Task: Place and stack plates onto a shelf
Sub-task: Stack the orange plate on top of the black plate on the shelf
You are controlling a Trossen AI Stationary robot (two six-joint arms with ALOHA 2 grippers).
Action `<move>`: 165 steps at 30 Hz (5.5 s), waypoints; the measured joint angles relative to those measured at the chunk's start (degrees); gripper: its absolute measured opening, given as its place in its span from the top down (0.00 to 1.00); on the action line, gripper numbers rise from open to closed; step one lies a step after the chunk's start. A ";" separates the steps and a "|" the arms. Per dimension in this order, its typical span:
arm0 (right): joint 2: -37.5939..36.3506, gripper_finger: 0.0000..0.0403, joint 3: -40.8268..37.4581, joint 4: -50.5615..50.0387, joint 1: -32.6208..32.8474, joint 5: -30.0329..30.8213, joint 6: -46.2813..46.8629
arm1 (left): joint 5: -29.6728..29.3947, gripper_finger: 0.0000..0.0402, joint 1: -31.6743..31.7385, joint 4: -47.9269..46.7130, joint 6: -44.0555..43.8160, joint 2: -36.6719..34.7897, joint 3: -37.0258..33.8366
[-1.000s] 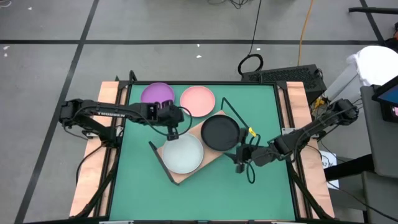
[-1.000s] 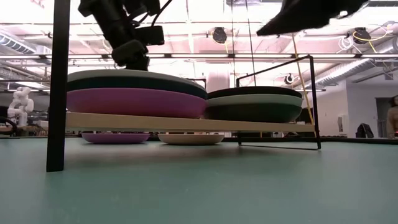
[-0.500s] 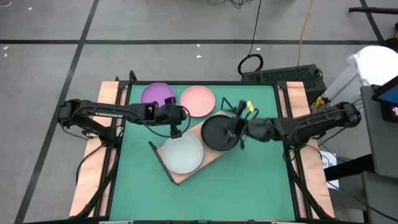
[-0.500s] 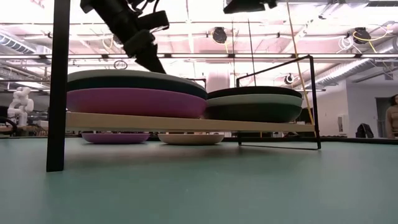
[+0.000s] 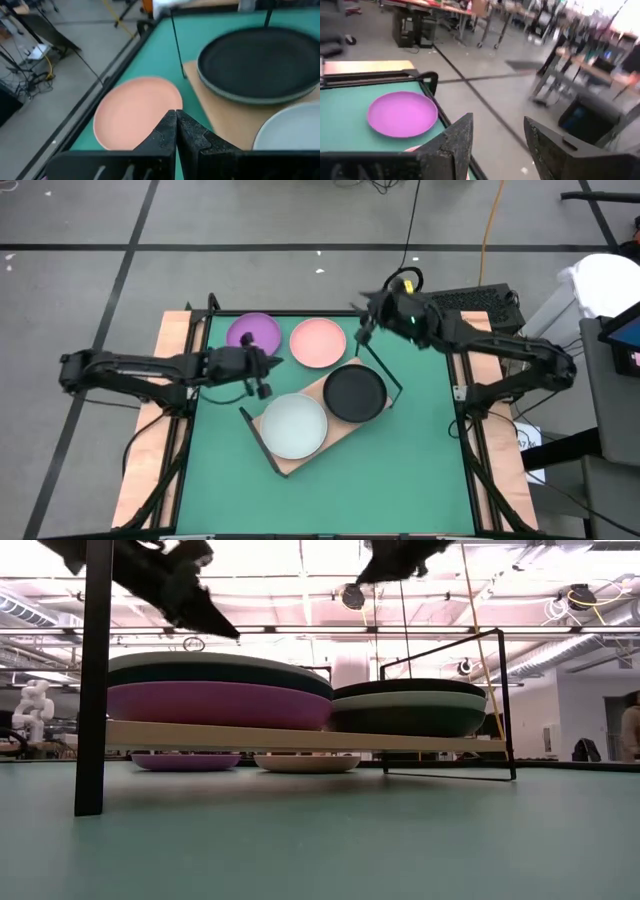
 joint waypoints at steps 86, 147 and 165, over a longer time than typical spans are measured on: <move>30.38 1.00 16.24 -17.30 -16.27 -24.19 19.80 | 0.18 0.99 -2.80 -3.78 -2.90 -9.54 -5.19; 9.62 1.00 4.85 -39.47 8.66 -13.63 20.46 | -0.06 0.99 -2.80 -3.41 -2.46 -9.54 -5.19; 9.62 0.98 4.40 -41.77 7.79 -12.99 18.45 | -0.06 0.99 -2.80 -3.39 -2.57 -9.54 -5.19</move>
